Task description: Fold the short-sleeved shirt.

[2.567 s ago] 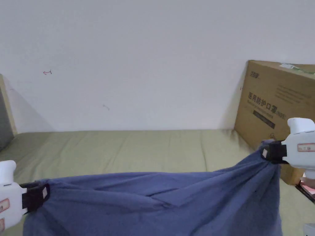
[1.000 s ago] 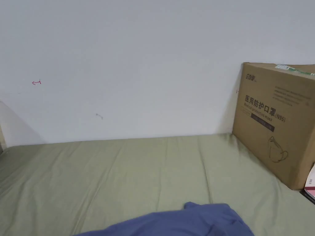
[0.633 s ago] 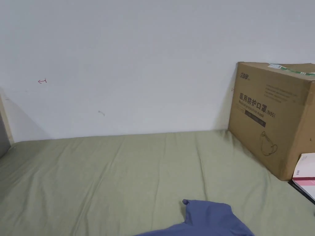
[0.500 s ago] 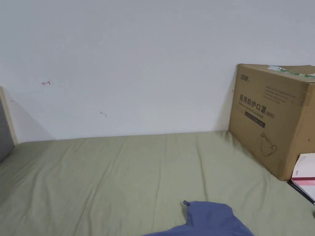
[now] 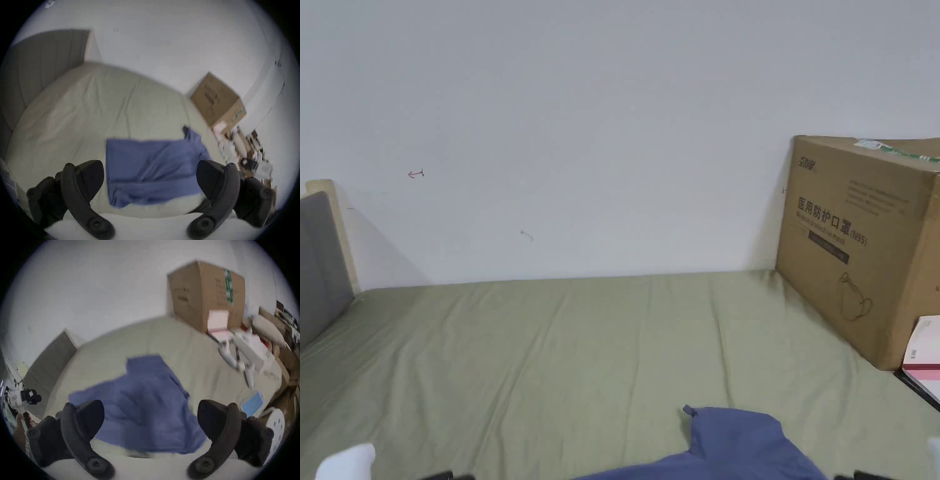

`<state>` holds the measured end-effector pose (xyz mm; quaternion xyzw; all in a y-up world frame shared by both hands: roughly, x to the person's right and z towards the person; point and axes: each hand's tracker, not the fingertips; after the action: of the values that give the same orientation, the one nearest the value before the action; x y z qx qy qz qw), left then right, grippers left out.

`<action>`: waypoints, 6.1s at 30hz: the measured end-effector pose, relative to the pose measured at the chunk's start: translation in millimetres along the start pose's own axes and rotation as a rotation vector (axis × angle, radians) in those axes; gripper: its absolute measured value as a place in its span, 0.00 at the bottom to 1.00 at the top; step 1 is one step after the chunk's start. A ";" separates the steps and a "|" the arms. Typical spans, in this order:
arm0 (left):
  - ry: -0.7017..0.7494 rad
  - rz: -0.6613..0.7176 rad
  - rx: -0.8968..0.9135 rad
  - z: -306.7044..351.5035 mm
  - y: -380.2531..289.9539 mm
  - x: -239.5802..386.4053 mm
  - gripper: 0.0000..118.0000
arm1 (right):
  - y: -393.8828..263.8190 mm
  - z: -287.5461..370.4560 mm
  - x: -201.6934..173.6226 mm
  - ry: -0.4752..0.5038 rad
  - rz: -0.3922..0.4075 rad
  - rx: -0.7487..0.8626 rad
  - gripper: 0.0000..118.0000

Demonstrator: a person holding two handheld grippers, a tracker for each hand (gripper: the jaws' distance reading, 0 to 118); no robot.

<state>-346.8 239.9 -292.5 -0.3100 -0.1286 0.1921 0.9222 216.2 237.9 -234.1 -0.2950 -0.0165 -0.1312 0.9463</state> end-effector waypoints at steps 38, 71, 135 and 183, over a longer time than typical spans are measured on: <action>0.389 -0.138 -0.489 -260.7 -26.4 -111.1 1.00 | 2.0 -133.2 -57.2 0.213 -0.012 -0.041 0.02; 0.230 -0.197 -0.166 -179.9 30.0 -47.0 0.00 | 61.3 -370.4 26.9 -0.122 0.186 -0.503 0.05; 0.196 -0.125 0.189 -281.1 283.3 45.8 0.00 | 322.6 -279.8 -39.6 -0.120 -0.021 0.152 0.01; 0.075 -0.238 0.152 27.1 -27.4 25.8 0.93 | -21.0 18.9 -30.4 0.143 0.082 0.169 0.86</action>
<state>-325.9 245.1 -251.4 -0.2290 -0.1148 0.0790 0.9634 182.3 239.2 -210.1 -0.2043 0.0520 -0.1110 0.9712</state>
